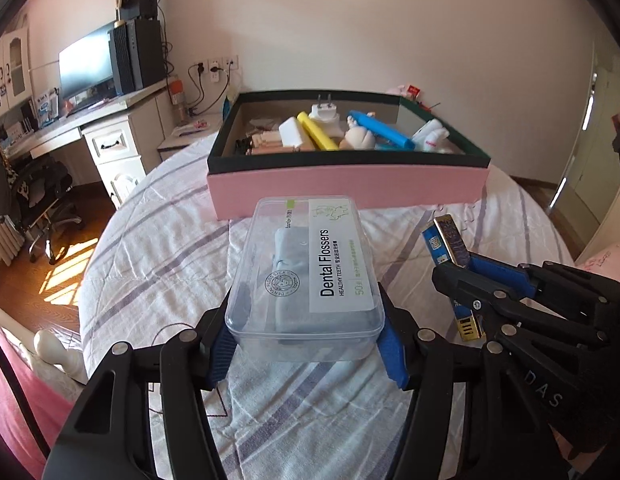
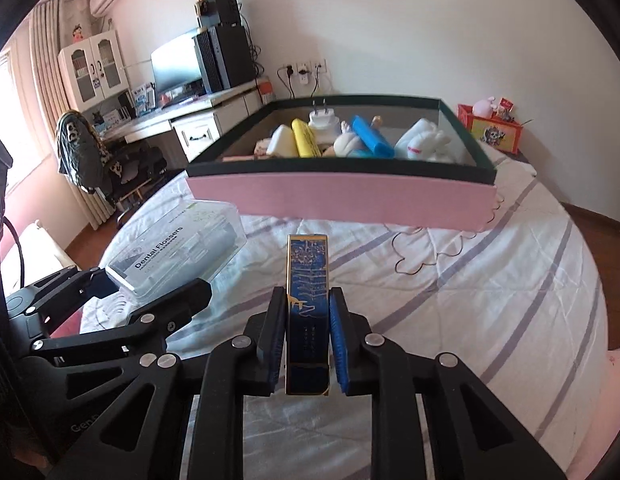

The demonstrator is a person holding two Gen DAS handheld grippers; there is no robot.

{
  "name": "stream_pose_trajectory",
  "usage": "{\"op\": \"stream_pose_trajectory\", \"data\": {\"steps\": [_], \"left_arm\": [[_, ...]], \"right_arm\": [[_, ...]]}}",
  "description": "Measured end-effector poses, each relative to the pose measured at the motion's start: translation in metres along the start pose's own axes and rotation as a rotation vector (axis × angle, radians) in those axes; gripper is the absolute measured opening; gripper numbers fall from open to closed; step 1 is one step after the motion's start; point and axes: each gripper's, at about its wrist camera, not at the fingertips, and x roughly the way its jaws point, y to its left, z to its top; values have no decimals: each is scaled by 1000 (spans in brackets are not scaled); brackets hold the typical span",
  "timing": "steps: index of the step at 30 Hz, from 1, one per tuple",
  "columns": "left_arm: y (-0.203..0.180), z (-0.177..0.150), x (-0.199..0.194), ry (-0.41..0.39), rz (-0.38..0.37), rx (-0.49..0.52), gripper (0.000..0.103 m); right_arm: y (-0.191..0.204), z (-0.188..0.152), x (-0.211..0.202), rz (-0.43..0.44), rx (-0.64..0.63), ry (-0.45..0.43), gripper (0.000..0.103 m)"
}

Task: Organize rigid objects
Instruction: 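Carry the flossers case and blue box over the pink box and release both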

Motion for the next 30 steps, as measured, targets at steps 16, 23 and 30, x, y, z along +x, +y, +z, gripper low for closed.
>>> {"op": "stream_pose_trajectory", "data": {"steps": [16, 23, 30], "left_arm": [[-25, 30, -178, -420, 22, 21, 61], [-34, 24, -231, -522, 57, 45, 61], [-39, 20, -260, -573, 73, 44, 61]], "right_arm": [[53, 22, -179, -111, -126, -438, 21], [77, 16, -227, -167, -159, -554, 21], [91, 10, -252, -187, -177, -598, 21]]}}
